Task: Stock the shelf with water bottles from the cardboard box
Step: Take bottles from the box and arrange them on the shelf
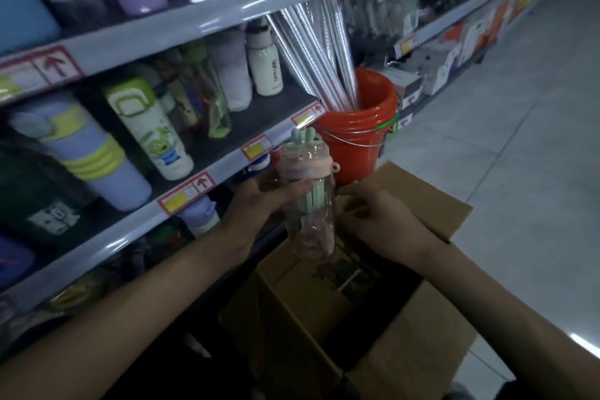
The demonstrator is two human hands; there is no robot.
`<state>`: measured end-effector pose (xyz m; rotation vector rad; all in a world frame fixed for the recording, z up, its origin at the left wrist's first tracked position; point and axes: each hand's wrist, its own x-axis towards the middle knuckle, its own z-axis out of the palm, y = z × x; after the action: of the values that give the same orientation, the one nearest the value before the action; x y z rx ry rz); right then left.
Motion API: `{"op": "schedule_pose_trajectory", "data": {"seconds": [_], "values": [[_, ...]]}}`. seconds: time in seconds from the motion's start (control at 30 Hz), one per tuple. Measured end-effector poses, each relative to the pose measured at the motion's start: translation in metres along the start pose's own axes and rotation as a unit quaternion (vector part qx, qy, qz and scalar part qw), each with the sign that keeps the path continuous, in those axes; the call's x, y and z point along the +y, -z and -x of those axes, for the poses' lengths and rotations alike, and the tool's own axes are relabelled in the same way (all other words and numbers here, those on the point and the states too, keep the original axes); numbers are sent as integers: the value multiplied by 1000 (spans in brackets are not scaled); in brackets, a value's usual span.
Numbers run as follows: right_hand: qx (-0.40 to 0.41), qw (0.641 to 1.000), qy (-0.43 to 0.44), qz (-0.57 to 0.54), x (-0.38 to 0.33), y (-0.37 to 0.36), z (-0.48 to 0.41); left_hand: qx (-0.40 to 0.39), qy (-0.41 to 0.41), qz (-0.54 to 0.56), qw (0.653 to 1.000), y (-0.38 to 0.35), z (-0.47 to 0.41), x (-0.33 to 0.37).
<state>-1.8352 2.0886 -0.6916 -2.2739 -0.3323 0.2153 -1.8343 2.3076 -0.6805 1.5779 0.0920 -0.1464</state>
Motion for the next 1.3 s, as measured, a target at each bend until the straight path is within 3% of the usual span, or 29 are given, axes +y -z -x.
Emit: {"op": "schedule_pose_trajectory", "data": {"seconds": [0.13,0.3,0.43,0.67,1.03,1.3], "values": [[-9,976,-19,-217,-19,-5,-7,21,26,133,991,7,3,5],[-30,894,-73,-441,-40,-10,-7,19,52,231,971,10,10,17],[-66,870,-80,-483,-49,-19,-13,4,49,309,950,18,14,22],[-132,825,-92,-542,-66,-36,-22,51,42,319,946,34,13,23],[-172,873,-23,-457,-77,-54,-36,31,25,235,971,52,10,23],[-16,934,39,-355,-83,-69,-76,161,-89,64,981,75,-2,24]]}}
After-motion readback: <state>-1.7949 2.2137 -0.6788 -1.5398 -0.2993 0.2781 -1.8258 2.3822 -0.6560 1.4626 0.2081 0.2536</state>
